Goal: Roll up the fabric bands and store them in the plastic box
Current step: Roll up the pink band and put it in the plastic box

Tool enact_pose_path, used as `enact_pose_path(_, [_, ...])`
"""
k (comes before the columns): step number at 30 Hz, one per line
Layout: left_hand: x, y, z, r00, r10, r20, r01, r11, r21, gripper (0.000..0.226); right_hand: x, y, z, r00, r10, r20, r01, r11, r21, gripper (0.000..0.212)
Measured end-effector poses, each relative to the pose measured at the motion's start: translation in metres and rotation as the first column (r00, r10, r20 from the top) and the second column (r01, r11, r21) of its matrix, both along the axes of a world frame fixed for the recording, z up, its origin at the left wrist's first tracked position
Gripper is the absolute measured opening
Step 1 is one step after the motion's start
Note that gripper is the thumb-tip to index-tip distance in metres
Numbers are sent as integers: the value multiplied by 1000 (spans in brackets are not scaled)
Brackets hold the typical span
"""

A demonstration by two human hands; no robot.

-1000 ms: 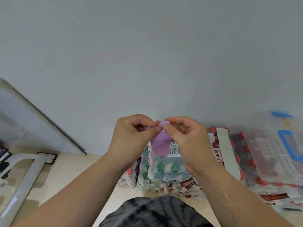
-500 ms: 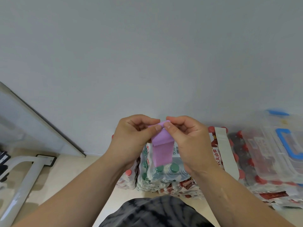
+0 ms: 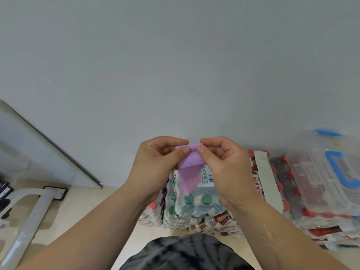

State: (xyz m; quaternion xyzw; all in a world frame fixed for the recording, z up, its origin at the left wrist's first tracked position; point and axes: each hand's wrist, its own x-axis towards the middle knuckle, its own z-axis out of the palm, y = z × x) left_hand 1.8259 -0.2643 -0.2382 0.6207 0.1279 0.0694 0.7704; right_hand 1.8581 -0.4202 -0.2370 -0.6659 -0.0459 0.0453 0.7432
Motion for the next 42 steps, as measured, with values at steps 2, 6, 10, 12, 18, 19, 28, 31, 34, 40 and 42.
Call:
enact_pose_path(2, [-1, 0, 1, 1000, 8, 27, -9, 1000, 21, 15, -2, -1, 0, 1000, 6, 9, -6, 1000, -1, 13])
enact_pose_path(6, [-2, 0, 2, 999, 3, 52, -6, 998, 56, 26, -5, -2, 1, 1000, -2, -2, 3, 1000, 22, 8])
enact_pose_path(10, [-3, -1, 0, 999, 5, 41, -9, 997, 79, 25, -6, -2, 1, 998, -34, 44, 36, 999, -39, 17])
enact_pose_path(12, [-3, -2, -1, 999, -4, 36, 2, 999, 48, 25, -6, -2, 1, 996, -53, 67, 56, 998, -39, 21])
enact_pose_path(18, [-4, -3, 2, 1000, -16, 24, 15, 1000, 27, 11, -6, 0, 3, 994, -56, 97, 56, 998, 2, 25])
enact_pose_path(19, [-4, -2, 2, 999, -13, 39, 11, 999, 32, 10, -6, -1, 3, 993, -57, 104, 57, 998, 10, 25])
enact_pose_path(28, [-7, -4, 2, 998, -6, 67, 5, 1000, 24, 19, -14, 1, 0, 990, -108, 96, 112, 993, -36, 12])
enact_pose_path(31, [-7, -4, 2, 998, -13, 54, 13, 1000, -9, 17, -13, 0, -1, 985, -128, 119, 136, 989, -59, 13])
enact_pose_path(34, [-8, -4, 1, 1000, -7, 3, 7, 999, -43, 16, -15, 1, -1, 983, -132, 129, 140, 989, -57, 15])
enact_pose_path(40, [-8, -3, 0, 1000, 16, 23, -17, 999, 33, 10, -15, -1, 1, 992, -91, 82, 93, 996, -14, 18])
enact_pose_path(42, [-7, -4, 1, 999, 18, 29, -19, 999, 31, 12, -15, -2, 0, 992, -107, 65, 108, 994, -14, 14])
